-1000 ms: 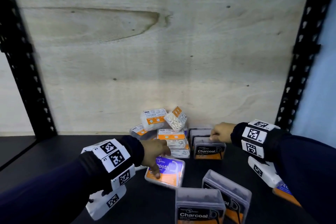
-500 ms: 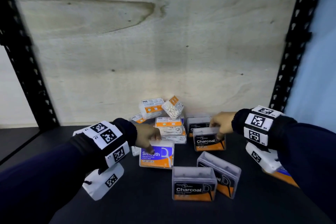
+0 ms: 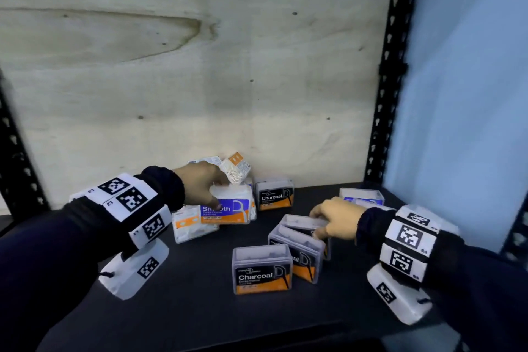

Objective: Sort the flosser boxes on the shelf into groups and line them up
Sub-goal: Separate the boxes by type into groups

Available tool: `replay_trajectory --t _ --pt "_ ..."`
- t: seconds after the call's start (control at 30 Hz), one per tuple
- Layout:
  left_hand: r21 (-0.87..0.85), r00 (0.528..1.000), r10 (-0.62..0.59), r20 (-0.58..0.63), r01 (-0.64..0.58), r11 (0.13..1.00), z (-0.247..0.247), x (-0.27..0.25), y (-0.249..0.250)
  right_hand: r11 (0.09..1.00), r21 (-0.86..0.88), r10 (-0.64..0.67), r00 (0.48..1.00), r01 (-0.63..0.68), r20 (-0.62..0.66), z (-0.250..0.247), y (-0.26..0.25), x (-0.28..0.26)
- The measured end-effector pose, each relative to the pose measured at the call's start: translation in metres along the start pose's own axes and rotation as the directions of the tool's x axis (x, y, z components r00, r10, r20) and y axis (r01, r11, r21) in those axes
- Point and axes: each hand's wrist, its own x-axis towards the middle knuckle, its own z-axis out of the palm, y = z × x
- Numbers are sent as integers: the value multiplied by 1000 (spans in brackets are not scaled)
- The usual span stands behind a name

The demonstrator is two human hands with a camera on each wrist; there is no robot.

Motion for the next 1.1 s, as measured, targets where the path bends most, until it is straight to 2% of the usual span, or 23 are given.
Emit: replay_trajectory --t 0.13,0.23,0.33,0.43,0.57,0.77,0.97,1.1 --pt "7 1000 2 -19 -2 1000 -4 -1 4 998 59 13 999 -11 -37 8 2 -13" --pt "13 1000 -6 -27 7 1000 -7 -6 4 997 75 -6 991 16 -136 4 -7 -32" --pt "-12 999 -34 -38 33 999 -9 -14 -1 982 127 -101 958 139 -267 3 -36 -59" --pt "-13 997 -71 -42 71 997 -9 -26 -11 921 226 -235 915 318 -328 13 -79 -77" --pt "-9 989 -143 -22 143 990 -6 -47 -28 852 320 -333 901 414 -279 37 -142 -75" --pt "54 965 -262 32 260 964 1 -89 -64 885 301 -332 934 356 -130 73 -211 -41" --pt "63 900 -422 108 418 906 16 -126 -102 930 241 -287 958 278 5 101 -238 -14" --pt "85 854 -484 191 477 875 31 -142 -117 936 210 -293 956 283 20 112 -238 -8"
